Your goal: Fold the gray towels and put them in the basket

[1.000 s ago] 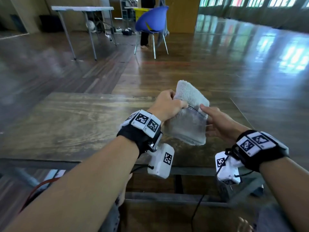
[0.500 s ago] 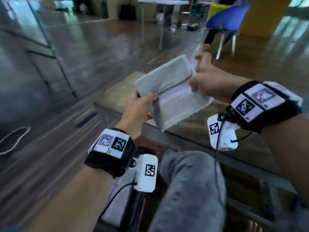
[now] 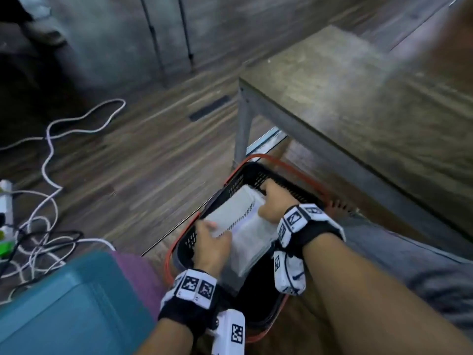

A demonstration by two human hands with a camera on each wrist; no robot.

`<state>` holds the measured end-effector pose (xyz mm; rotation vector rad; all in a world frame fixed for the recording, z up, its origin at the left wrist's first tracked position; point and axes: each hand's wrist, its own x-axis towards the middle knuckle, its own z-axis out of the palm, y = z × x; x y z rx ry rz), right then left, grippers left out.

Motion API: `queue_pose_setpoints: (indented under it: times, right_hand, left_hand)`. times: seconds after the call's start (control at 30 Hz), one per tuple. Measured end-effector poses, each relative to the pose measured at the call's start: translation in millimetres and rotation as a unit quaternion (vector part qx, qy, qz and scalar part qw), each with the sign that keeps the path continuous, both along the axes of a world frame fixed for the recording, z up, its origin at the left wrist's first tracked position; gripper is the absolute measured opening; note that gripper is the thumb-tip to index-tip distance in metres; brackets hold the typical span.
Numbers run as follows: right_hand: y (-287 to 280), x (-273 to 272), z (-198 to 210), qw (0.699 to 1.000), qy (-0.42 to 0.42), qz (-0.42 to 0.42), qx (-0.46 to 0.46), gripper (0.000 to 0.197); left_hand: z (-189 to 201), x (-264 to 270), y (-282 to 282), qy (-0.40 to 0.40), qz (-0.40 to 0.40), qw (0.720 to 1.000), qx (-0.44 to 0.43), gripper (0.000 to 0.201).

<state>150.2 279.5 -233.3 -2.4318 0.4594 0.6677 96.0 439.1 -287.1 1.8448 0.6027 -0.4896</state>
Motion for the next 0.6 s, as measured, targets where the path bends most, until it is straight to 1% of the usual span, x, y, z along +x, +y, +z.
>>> queue_pose_setpoints:
  times: [0.07, 0.13, 0.2, 0.23, 0.27, 0.3, 0.33, 0.4, 0.5, 0.6]
  right_hand:
    - [14, -8, -32, 1.000, 0.027, 0.007, 0.007, 0.047]
    - [23, -16, -56, 0.999, 0.038, 0.012, 0.033, 0.044]
    - [30, -22, -72, 0.998, 0.045, 0.018, 0.048, 0.046]
    - [32, -24, -80, 0.997, 0.048, 0.022, 0.057, 0.048]
    - [33, -26, -84, 0.996, 0.056, 0.026, 0.071, 0.050]
    - [34, -27, -89, 0.994, 0.063, 0.032, 0.082, 0.052]
    - [34, -29, -92, 0.993, 0.071, 0.040, 0.087, 0.053]
    - [34, -32, -94, 0.992, 0.072, 0.057, 0.085, 0.054]
    - [31, -33, -94, 0.993, 0.063, 0.063, 0.079, 0.051]
    - [25, -29, -80, 0.994, 0.053, 0.052, 0.080, 0.042]
  left_hand:
    - [-21, -9, 3, 0.047, -0.032, 0.998, 0.018, 0.025]
    - [-37, -16, 6, 0.071, -0.026, 0.997, 0.030, 0.022]
    - [-49, -20, 7, 0.093, -0.009, 0.995, 0.046, 0.032]
    - [-52, -20, 6, 0.104, -0.001, 0.993, 0.050, 0.029]
    - [-52, -19, 5, 0.124, 0.001, 0.991, 0.053, 0.023]
    - [-56, -17, 3, 0.142, 0.009, 0.988, 0.061, 0.027]
    - [-60, -14, 2, 0.161, 0.014, 0.984, 0.072, 0.035]
    - [-59, -8, -2, 0.185, 0.006, 0.979, 0.088, 0.044]
    - [-58, -7, -6, 0.195, -0.004, 0.976, 0.101, 0.049]
    - [-49, -7, -7, 0.199, -0.014, 0.971, 0.129, 0.058]
